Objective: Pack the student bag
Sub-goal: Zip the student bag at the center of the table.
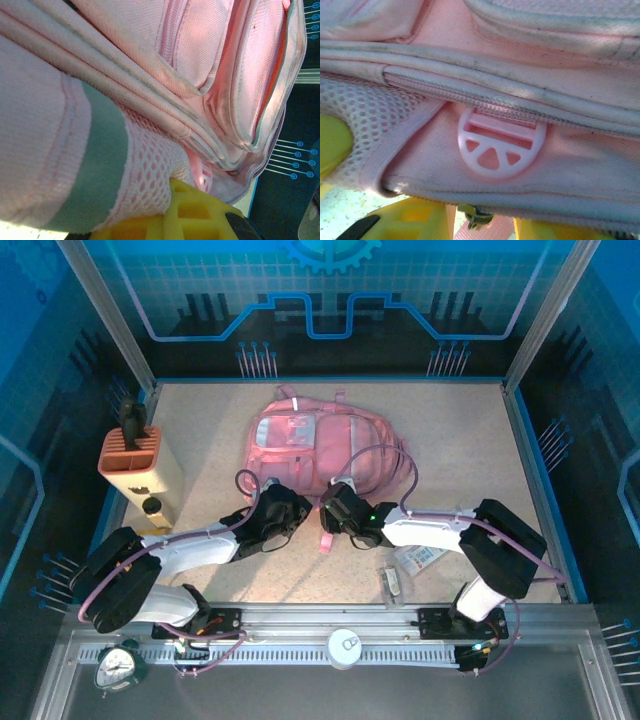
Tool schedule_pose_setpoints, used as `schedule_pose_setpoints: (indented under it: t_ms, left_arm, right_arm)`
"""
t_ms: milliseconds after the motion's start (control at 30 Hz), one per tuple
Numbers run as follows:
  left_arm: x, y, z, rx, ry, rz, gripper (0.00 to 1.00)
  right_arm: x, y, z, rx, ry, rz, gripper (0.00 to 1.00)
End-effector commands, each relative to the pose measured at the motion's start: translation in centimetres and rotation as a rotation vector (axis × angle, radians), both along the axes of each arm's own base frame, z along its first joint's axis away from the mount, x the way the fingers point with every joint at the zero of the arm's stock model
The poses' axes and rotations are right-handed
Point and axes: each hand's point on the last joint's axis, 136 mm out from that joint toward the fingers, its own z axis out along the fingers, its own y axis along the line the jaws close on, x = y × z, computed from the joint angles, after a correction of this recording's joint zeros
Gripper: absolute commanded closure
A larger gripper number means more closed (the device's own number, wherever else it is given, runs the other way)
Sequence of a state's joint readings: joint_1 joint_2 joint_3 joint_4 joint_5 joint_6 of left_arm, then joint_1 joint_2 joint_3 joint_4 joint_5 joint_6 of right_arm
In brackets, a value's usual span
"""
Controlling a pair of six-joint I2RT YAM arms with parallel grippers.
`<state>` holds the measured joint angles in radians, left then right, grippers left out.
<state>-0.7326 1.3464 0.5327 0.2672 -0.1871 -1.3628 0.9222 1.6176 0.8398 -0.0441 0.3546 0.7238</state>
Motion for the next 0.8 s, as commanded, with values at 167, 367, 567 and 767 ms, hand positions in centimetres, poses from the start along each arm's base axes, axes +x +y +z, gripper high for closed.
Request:
schedule_pose_setpoints:
  t_ms: [167, 367, 567, 767]
  left_arm:
    - [0.8, -1.7, 4.2, -0.077, -0.097, -0.037, 1.00]
    - [0.6, -1.3, 4.1, -0.064, -0.097, -0.029, 1.00]
    - [0.5, -0.6, 3.6, -0.036, -0.094, -0.011, 1.00]
    - [0.3, 0.3, 3.1, 0.002, -0.088, 0.010, 1.00]
  right_arm:
    - [1.4, -0.1, -0.2, -0.049, -0.053, -0.019, 0.67]
    - [2.4, -1.0, 1.8, -0.103, -0.113, -0.059, 0.76]
    - [1.7, -1.9, 1.6, -0.111, -0.100, -0.082, 0.87]
    - [0.5, -3.3, 1.0, -0.135, -0.102, -0.051, 1.00]
